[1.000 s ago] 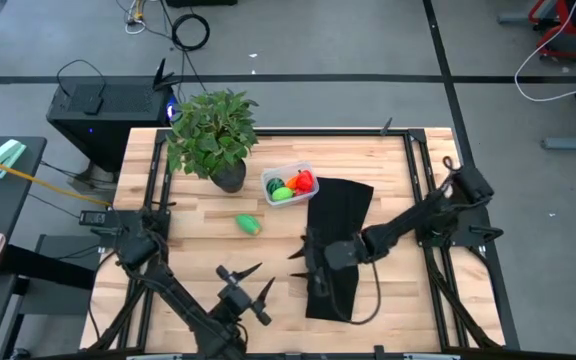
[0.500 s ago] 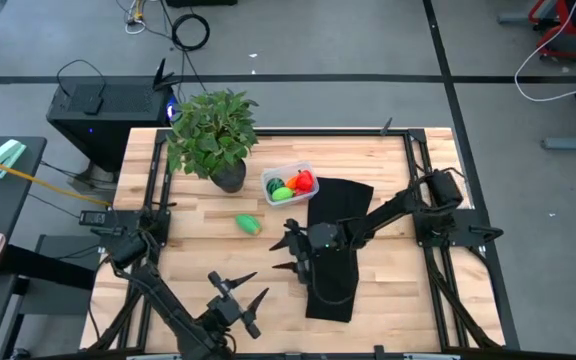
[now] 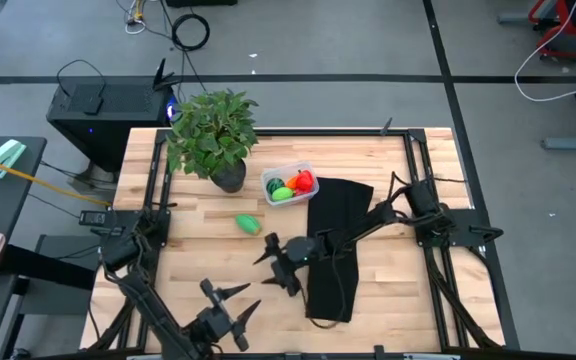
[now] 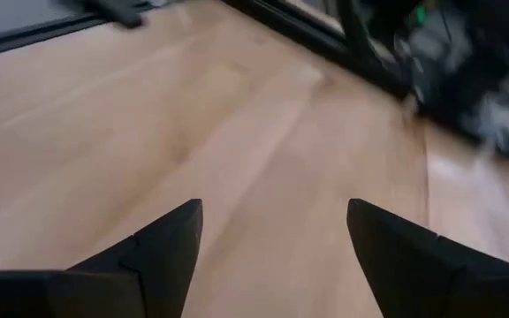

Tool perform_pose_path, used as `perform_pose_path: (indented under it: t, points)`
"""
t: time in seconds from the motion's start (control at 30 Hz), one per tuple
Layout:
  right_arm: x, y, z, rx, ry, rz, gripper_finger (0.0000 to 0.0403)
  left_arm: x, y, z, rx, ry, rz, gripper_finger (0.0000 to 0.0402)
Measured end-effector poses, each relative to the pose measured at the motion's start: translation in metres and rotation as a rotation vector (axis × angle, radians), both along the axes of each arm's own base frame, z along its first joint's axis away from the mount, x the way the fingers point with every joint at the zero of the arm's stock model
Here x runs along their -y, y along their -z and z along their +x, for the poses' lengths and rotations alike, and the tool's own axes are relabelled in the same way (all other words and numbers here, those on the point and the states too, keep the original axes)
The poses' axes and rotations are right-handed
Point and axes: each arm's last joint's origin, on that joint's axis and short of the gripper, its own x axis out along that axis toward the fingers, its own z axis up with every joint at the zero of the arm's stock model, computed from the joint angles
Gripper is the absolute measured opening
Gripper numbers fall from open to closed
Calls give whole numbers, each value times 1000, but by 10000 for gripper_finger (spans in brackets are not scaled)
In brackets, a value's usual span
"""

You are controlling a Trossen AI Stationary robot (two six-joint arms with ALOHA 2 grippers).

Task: Pick and placing Produce into tupperware
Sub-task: Put the green corn into the transparent bin

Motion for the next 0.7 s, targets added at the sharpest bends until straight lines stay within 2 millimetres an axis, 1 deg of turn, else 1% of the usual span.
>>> perform_pose_path:
  t: [0.07,0.1,0.17,0.23,0.3,0.37,0.47,0.6,0.7]
  points:
    - [-7,-9,-2,41,-37,-70,289,2,0,-2,-1,8,2,229]
    - [-9,-15,-3,67,-23,-108,288,3,0,-4,-2,13,2,229]
    - [-10,-30,-5,117,51,-169,286,4,0,-6,-2,19,3,229]
    - [-7,-44,-6,148,163,-173,283,6,0,-7,-2,24,2,229]
    - [1,-57,-7,159,336,-70,280,6,0,-8,-2,25,2,229]
    - [10,-67,-10,139,471,91,277,6,0,-8,-2,24,1,229]
    - [20,-72,-13,78,570,267,277,6,0,-8,-2,24,2,229]
    - [26,-72,-14,23,629,353,277,5,-5,-9,5,27,-8,229]
    - [32,-73,-4,-34,663,337,276,6,-8,-12,9,34,-14,229]
